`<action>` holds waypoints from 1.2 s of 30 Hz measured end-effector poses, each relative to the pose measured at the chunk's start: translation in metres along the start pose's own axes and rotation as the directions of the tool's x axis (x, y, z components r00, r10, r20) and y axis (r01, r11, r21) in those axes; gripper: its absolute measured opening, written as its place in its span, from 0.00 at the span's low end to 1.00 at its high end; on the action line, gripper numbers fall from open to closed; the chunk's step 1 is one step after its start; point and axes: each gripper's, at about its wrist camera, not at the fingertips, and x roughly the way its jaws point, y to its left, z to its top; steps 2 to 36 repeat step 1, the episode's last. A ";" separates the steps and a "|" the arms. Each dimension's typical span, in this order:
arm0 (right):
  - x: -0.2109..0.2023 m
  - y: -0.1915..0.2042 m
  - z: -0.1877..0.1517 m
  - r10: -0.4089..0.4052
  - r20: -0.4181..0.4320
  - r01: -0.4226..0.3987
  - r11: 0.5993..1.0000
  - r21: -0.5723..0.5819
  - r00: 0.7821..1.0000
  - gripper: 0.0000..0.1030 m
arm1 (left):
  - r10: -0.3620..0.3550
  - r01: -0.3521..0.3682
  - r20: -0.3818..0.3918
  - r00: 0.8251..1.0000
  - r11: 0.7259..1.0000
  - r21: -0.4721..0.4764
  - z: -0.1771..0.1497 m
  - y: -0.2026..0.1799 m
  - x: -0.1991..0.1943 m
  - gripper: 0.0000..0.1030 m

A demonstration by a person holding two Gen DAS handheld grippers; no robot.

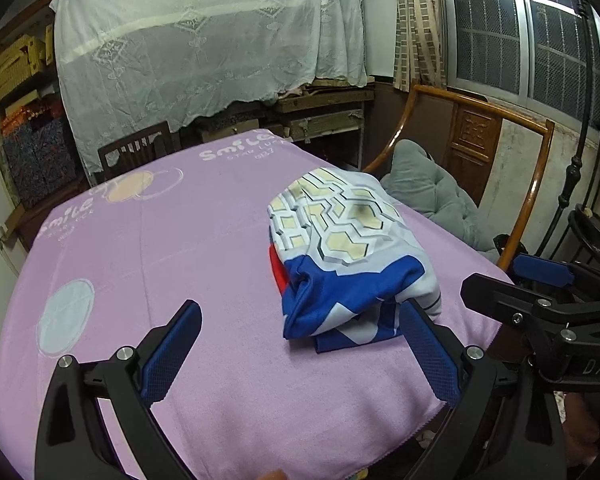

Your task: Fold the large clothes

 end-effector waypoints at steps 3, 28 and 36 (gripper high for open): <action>0.000 0.000 0.000 0.000 0.001 0.000 1.000 -0.001 1.000 0.90 | 0.006 -0.006 0.006 1.000 1.000 0.005 0.000 -0.001 -0.001 0.97; 0.000 0.000 0.000 0.000 0.001 0.000 1.000 -0.001 1.000 0.90 | 0.006 -0.006 0.006 1.000 1.000 0.005 0.000 -0.001 -0.001 0.97; 0.000 0.000 0.000 0.000 0.001 0.000 1.000 -0.001 1.000 0.90 | 0.006 -0.006 0.006 1.000 1.000 0.005 0.000 -0.001 -0.001 0.97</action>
